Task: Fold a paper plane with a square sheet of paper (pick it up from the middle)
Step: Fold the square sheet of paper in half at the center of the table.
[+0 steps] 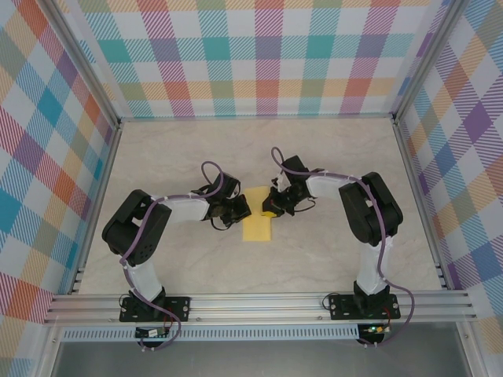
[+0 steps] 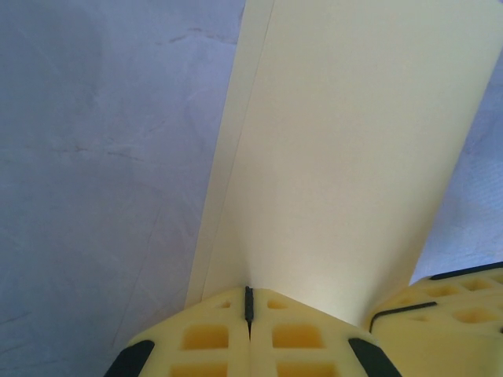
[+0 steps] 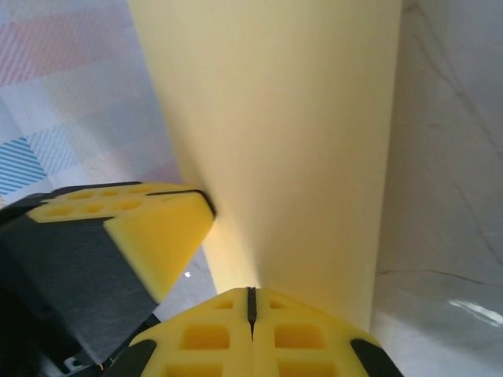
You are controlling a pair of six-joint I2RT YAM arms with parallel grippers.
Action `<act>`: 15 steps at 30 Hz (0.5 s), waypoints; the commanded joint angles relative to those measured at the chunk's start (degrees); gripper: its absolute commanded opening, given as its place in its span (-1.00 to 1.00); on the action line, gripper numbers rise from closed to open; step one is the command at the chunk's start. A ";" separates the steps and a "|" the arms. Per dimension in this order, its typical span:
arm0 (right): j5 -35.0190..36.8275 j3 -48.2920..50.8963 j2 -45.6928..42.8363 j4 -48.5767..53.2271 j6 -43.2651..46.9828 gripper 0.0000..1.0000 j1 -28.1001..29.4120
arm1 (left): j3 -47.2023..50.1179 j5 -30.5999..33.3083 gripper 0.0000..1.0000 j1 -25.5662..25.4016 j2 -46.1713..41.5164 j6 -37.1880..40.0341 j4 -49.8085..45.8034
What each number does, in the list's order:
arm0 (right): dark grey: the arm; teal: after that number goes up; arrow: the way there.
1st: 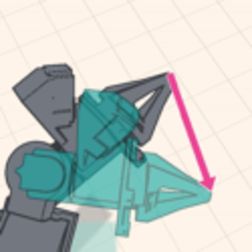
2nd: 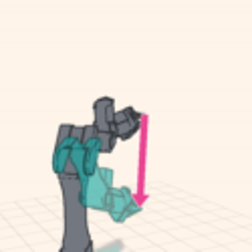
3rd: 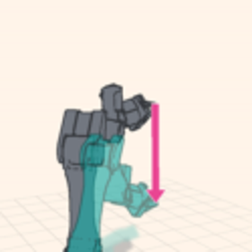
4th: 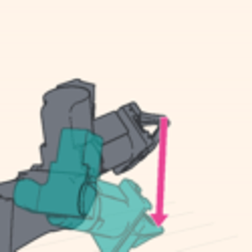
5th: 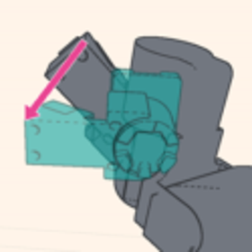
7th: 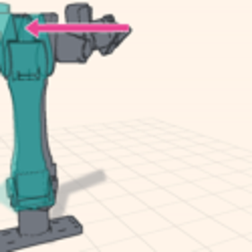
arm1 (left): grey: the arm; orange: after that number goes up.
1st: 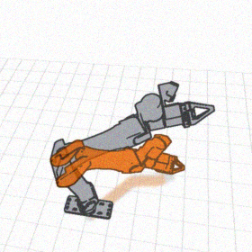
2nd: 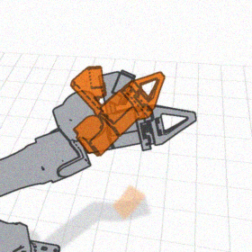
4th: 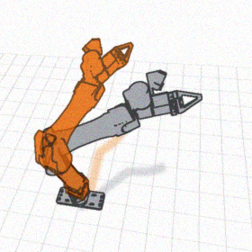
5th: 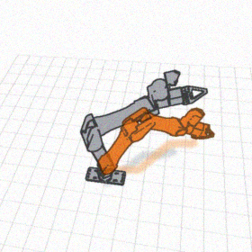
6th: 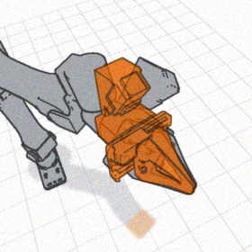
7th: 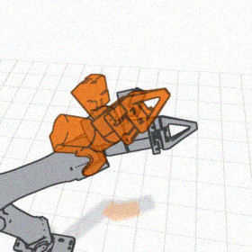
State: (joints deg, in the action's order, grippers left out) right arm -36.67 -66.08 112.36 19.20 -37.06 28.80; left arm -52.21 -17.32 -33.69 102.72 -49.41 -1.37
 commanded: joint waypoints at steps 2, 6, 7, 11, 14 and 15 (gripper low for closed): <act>-0.39 3.22 1.07 -2.40 3.28 -1.00 -0.67 | 1.41 0.44 -1.00 -0.87 2.35 1.14 -2.42; -0.15 5.69 1.29 -4.34 4.16 -1.00 -1.29 | 1.56 0.51 -1.00 -0.85 2.40 1.12 -2.33; -0.24 6.56 1.20 -5.39 4.38 -1.00 -1.37 | 1.64 0.53 -1.00 -0.85 2.40 1.07 -2.41; 0.21 7.52 0.44 -6.04 5.69 -1.00 -1.37 | 1.73 0.63 -1.00 -0.85 2.40 1.11 -2.41; -0.49 7.29 -2.10 -6.74 6.05 -1.00 -1.37 | 1.68 0.69 -1.00 -0.84 2.40 1.13 -2.49; -1.61 7.28 -3.14 -7.39 6.02 -1.00 -1.37 | 1.72 0.71 -1.00 -0.89 2.40 1.16 -2.51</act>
State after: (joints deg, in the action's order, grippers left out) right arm -38.52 -59.77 111.77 12.75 -33.12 27.68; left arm -52.18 -17.37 -33.69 102.83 -49.21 -1.23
